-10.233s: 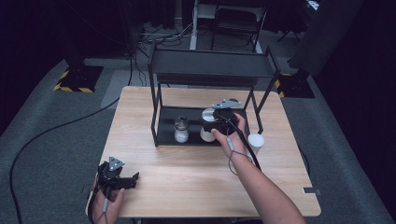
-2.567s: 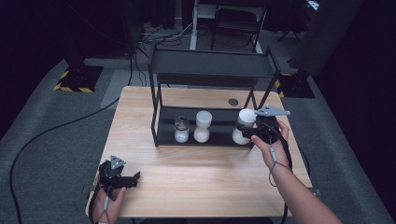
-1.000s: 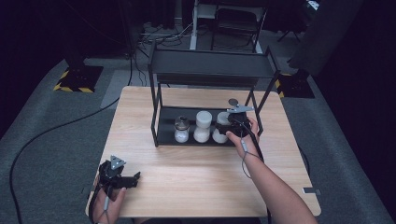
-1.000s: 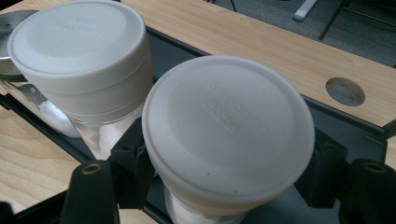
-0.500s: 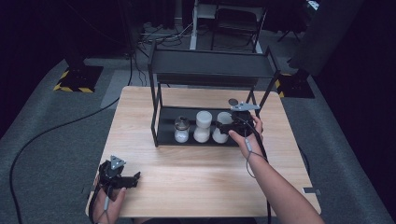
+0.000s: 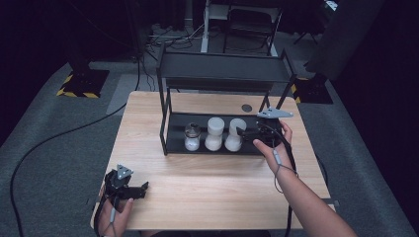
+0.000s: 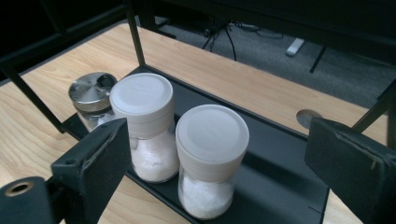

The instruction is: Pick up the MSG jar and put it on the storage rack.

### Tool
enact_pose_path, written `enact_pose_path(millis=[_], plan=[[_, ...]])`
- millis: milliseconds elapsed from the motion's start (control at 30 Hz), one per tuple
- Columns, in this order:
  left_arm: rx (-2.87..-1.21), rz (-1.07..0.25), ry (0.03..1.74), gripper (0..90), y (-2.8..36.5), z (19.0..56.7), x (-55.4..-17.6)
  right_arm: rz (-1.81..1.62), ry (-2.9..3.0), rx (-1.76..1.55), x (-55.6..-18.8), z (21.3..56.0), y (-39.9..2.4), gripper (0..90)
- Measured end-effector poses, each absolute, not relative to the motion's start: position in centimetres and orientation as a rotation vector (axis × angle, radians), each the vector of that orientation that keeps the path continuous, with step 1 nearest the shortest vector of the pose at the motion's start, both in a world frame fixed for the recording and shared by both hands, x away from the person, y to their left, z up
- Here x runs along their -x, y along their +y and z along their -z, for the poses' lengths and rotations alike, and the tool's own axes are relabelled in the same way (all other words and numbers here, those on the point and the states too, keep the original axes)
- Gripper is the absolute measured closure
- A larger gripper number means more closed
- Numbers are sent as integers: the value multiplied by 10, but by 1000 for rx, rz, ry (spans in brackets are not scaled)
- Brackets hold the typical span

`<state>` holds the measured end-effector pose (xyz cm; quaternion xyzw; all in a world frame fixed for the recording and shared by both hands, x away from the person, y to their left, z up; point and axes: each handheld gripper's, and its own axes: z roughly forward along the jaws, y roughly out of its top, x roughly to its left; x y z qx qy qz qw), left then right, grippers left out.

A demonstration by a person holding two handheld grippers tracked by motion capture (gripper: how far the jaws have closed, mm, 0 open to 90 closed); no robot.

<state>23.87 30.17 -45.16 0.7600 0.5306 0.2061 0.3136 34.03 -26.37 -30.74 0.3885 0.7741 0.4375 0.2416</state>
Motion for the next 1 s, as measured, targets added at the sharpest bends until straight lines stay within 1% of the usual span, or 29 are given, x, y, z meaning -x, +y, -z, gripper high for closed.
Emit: enact_pose_path(millis=[433,1000], plan=[[-2004,-544,1399,2,302,452,-239,-1246,2122,-1028,-314,308,-289,71],[-2003,-544,1399,2,302,452,-239,-1235,2130,-1063,-296,329,-309,71]])
